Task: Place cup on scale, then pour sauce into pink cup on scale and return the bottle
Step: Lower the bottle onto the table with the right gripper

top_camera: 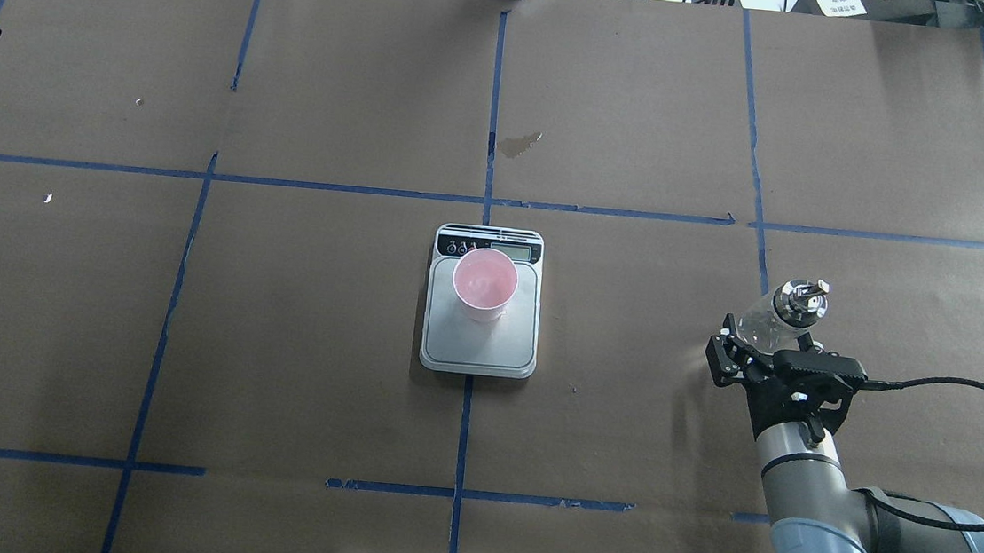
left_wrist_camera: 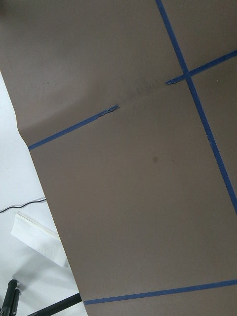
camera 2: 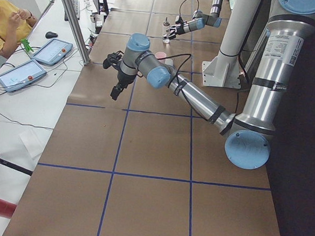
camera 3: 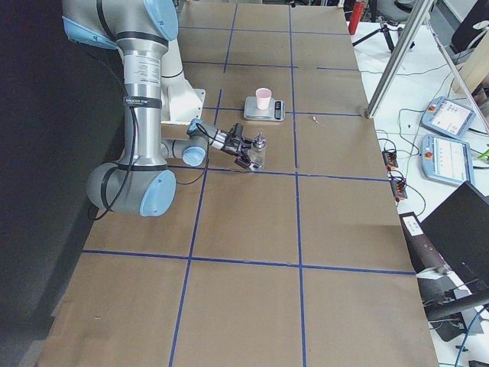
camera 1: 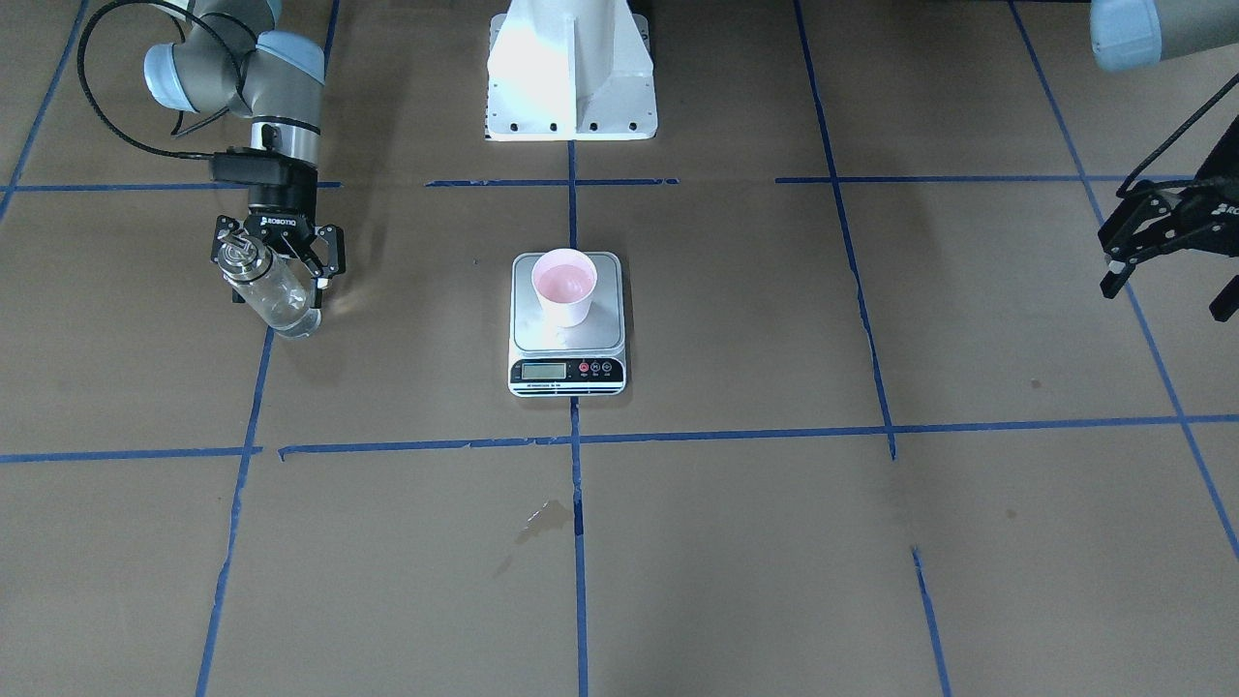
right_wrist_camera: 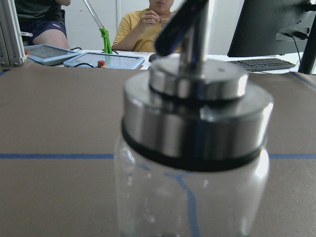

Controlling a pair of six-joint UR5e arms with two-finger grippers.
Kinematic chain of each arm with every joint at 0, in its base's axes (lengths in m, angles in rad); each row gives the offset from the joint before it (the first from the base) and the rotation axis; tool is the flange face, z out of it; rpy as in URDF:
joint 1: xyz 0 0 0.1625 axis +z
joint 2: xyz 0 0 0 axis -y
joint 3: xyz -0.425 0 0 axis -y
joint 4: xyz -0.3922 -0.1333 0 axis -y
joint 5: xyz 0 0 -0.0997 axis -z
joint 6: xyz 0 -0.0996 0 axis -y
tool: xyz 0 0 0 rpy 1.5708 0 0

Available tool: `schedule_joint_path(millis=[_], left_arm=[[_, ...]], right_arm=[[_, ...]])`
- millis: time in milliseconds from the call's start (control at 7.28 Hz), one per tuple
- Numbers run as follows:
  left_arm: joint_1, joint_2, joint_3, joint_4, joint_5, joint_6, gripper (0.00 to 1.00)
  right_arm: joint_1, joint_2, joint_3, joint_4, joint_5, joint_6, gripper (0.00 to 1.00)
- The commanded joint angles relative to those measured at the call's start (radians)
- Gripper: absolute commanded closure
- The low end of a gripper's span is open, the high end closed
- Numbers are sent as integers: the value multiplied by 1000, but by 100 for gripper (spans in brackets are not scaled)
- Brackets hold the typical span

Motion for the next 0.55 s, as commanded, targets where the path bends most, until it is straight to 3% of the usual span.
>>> schedule_joint_path(millis=[0, 275, 412], left_arm=[[-2, 0, 0, -1, 0, 0, 0], [-2, 1, 0, 1, 0, 0, 0], [-3, 1, 0, -1, 0, 0, 0]], right_arm=[[-38, -4, 5, 10, -11, 2, 0], [-94, -38, 20, 11, -57, 53, 0], [-118, -100, 79, 11, -57, 53, 0]])
